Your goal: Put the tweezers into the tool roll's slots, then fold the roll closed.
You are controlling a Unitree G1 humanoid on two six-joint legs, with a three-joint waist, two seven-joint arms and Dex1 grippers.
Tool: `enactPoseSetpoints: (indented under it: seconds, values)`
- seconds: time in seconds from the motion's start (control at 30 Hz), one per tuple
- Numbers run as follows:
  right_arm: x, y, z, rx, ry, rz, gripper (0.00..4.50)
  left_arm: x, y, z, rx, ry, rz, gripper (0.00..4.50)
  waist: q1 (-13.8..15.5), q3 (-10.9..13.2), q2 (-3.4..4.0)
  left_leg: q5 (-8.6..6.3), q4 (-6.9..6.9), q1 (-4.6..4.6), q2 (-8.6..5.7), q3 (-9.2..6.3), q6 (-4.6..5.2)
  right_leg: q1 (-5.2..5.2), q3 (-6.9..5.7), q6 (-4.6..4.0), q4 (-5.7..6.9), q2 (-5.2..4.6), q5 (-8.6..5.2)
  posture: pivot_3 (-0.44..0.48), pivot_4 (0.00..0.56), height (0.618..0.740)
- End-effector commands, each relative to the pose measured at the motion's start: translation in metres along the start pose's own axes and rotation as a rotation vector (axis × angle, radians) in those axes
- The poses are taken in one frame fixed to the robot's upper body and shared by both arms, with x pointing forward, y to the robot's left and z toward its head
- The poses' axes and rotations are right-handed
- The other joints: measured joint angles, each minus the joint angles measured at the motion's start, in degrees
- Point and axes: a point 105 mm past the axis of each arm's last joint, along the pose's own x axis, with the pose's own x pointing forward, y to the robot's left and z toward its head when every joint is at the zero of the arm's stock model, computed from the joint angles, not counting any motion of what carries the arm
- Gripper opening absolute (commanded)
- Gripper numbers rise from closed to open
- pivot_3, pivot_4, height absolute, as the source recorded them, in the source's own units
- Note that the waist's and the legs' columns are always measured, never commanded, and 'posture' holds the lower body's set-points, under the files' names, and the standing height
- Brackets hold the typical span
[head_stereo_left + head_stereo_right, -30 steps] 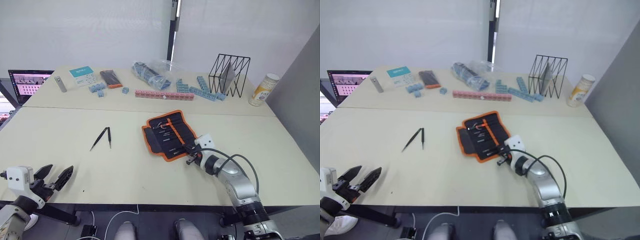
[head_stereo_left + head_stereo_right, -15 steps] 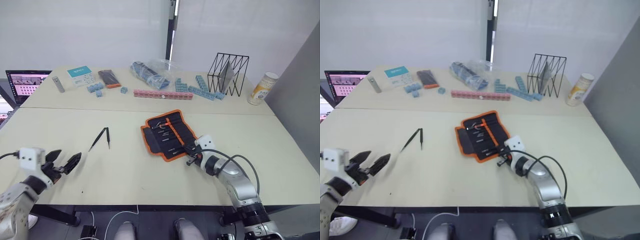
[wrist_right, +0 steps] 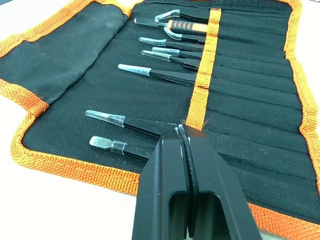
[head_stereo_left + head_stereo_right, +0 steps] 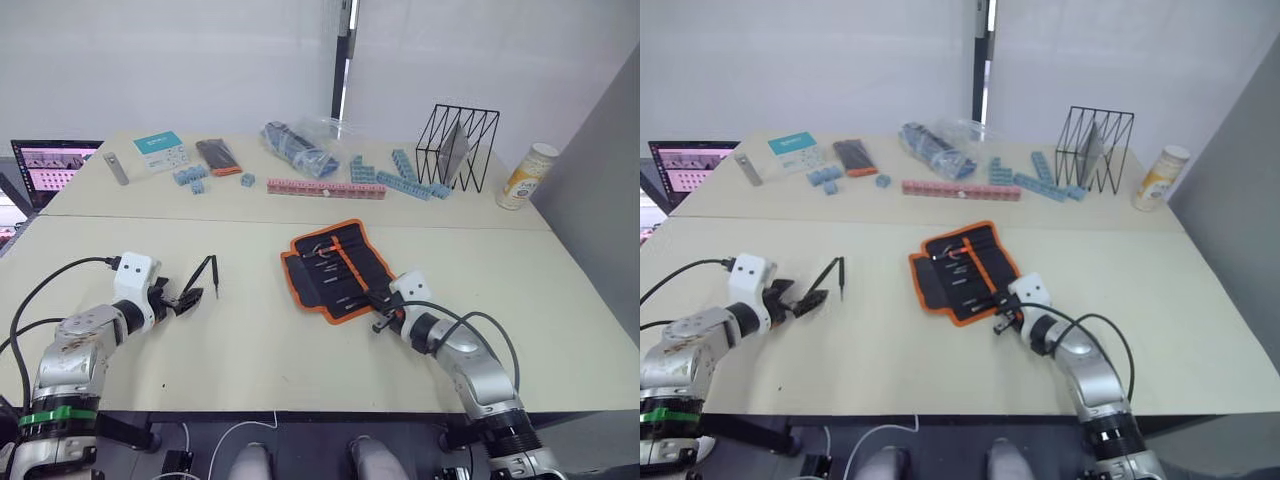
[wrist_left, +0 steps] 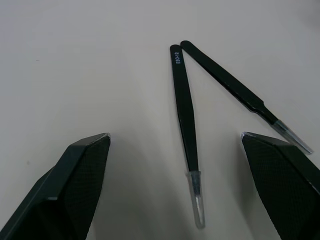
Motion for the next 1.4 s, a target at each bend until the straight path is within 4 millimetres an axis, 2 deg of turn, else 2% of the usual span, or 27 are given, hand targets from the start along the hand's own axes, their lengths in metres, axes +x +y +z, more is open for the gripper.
enactPoseSetpoints:
  seconds: [0.03,0.17,0.37,0.6,0.7,0.8,0.97,1.07,1.1,1.2,1.4]
  values:
    - [-0.004,-0.005,-0.010,0.000,0.046,-0.031,0.00,0.014,-0.002,0.002,0.022,0.009,0.000,3.38,0.2,0.0,0.00,0.00,0.04,0.00,-0.01,0.00,0.00,0.02,0.00,0.00,0.00,0.00,0.00,0.000,0.150,0.740]
    - [-0.004,-0.006,-0.008,-0.003,0.043,-0.034,0.00,0.022,-0.004,0.003,0.032,0.009,-0.005,2.03,0.5,0.0,0.01,0.00,0.08,0.01,-0.02,0.00,0.00,0.06,0.01,0.01,-0.03,-0.01,0.00,0.000,0.150,0.740]
    - [-0.008,-0.013,-0.009,0.002,0.039,-0.069,0.00,0.018,0.017,0.003,0.017,-0.016,0.094,0.03,0.7,0.0,0.01,0.00,0.05,0.02,-0.02,0.00,0.00,0.04,0.01,0.02,0.01,0.00,0.00,0.000,0.150,0.740]
    - [-0.013,-0.022,0.006,0.009,-0.050,-0.121,0.00,0.011,0.020,0.028,0.039,-0.116,0.110,0.03,1.0,0.0,0.02,0.00,0.05,-0.04,-0.02,0.01,0.00,-0.01,0.02,0.04,0.01,0.00,0.02,0.000,0.150,0.740]
    - [-0.015,-0.027,0.012,0.011,-0.078,-0.141,0.00,0.010,0.012,0.048,0.048,-0.160,0.069,0.03,1.3,0.1,0.01,0.00,0.05,-0.15,-0.04,0.00,0.00,-0.05,0.02,0.09,-0.01,0.00,0.05,0.000,0.150,0.740]
    - [-0.016,-0.026,0.007,0.005,-0.060,-0.136,0.00,0.010,-0.001,0.072,0.094,-0.201,-0.001,0.03,1.3,0.1,0.01,0.01,0.03,-0.20,-0.06,-0.01,0.01,-0.07,0.03,0.13,-0.02,0.00,0.08,0.000,0.150,0.740]
    - [-0.015,-0.024,0.010,0.012,-0.074,-0.135,0.00,0.012,-0.035,0.106,0.149,-0.239,-0.162,0.03,1.2,0.1,0.02,0.09,-0.01,-0.26,-0.07,-0.06,0.15,-0.11,0.02,0.20,-0.02,0.03,0.12,0.000,0.150,0.740]
    - [-0.015,-0.024,0.014,0.019,-0.095,-0.139,0.00,0.013,-0.052,0.117,0.165,-0.241,-0.240,0.03,1.1,0.1,0.03,0.12,-0.02,-0.25,-0.07,-0.06,0.20,-0.10,0.03,0.23,-0.03,0.03,0.13,0.000,0.150,0.740]
    - [-0.015,-0.024,0.017,0.020,-0.106,-0.140,0.00,0.012,-0.064,0.120,0.173,-0.236,-0.296,0.03,1.1,0.1,0.04,0.16,-0.02,-0.24,-0.07,-0.06,0.26,-0.10,0.03,0.23,-0.03,0.03,0.13,0.000,0.150,0.740]
    - [-0.018,-0.026,0.025,0.035,-0.141,-0.147,0.00,0.011,-0.095,0.122,0.241,-0.204,-0.425,0.03,1.1,0.1,0.07,0.26,-0.02,-0.29,-0.06,-0.09,0.42,-0.12,0.04,0.23,-0.03,0.06,0.12,0.000,0.150,0.740]
    - [-0.018,-0.028,0.026,0.033,-0.144,-0.151,0.00,0.015,-0.130,0.123,0.285,-0.161,-0.533,0.03,1.0,0.1,0.10,0.28,0.00,-0.36,-0.06,-0.15,0.44,-0.15,0.05,0.24,-0.03,0.10,0.12,0.000,0.150,0.740]
